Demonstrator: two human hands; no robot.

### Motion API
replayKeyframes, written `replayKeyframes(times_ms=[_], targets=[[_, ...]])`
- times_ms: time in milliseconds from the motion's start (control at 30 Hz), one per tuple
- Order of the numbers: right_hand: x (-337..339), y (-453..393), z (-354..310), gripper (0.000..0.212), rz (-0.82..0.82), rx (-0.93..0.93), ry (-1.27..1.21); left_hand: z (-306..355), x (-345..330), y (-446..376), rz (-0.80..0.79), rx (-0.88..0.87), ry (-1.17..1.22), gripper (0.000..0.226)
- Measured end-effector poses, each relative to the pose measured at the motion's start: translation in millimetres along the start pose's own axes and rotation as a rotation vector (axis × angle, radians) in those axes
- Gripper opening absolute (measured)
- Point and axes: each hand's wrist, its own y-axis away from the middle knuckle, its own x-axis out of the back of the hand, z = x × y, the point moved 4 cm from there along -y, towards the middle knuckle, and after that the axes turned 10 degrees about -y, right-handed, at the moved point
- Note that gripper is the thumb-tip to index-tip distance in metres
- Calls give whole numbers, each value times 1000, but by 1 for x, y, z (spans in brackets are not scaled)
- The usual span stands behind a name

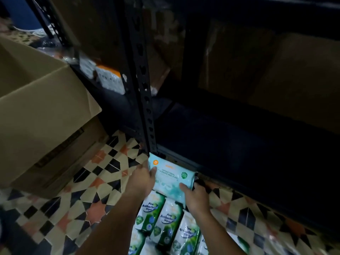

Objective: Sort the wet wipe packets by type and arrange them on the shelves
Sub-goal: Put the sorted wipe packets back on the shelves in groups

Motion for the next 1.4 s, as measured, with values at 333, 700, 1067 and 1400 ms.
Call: replayKeyframes(times_ms=[333,700,1067,1400], targets=[[7,36,-36,7,45,1,-188,0,9,9,29,40,339,48],[28,92,-79,12,-43,78,-277,11,71,51,144,98,363,42],[96,188,-167,13,-16,320,-394,68,193,130,330,-219,442,25],[175,293,-274,14,-6,661,-453,130,297,205,501,-384,636,18]])
